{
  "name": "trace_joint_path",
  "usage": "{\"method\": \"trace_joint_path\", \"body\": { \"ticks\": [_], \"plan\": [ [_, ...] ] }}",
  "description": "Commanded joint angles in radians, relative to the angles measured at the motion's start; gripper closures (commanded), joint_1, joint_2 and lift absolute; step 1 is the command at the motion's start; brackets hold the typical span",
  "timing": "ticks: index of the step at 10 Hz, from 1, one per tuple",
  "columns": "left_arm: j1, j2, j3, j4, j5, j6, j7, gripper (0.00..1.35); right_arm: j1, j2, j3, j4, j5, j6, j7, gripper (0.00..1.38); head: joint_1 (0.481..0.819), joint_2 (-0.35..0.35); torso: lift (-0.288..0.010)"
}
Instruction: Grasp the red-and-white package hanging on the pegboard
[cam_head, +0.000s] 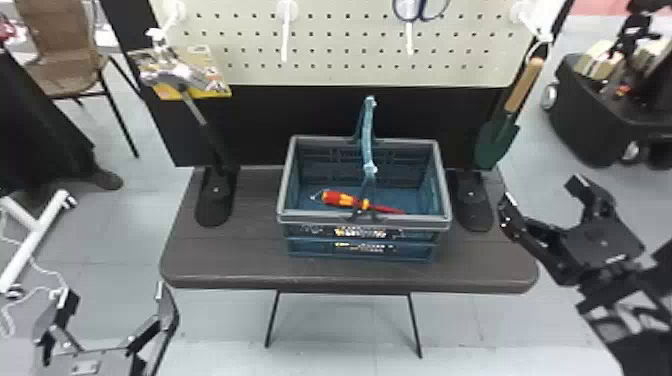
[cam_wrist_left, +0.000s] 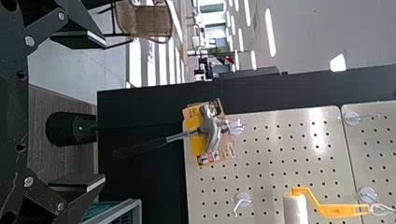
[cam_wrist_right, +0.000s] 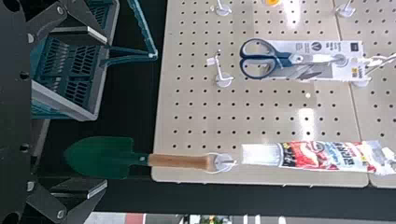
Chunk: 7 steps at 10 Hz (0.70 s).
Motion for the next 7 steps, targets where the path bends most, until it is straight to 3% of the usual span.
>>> {"method": "trace_joint_path", "body": {
  "ticks": [1,4,5,7],
  "plan": [
    [0.002,0.010,-0.006,-0.016,-0.011,-0.001,0.000,0.27,-0.090,0.002,-0.056,0.049,-0.012,0.041,0.092,0.21,0.819,0.008,-0.100],
    [-0.024,0.077,-0.049,-0.036,-0.003,0.022,0.003,0.28,-0.238,0.002,-0.148,-0.010,0.051,0.095,0.173,0.21,0.819,0.008,-0.100],
    [-0.028,0.091,-0.063,-0.036,0.003,0.024,0.012,0.28,-0.287,-0.012,-0.166,-0.034,0.059,0.139,0.200,0.21,0.819,0.008,-0.100],
    [-0.034,0.111,-0.078,-0.036,0.012,0.027,0.026,0.28,-0.382,-0.066,-0.199,-0.096,0.068,0.236,0.271,0.21,0.819,0.008,-0.100]
  ]
}}
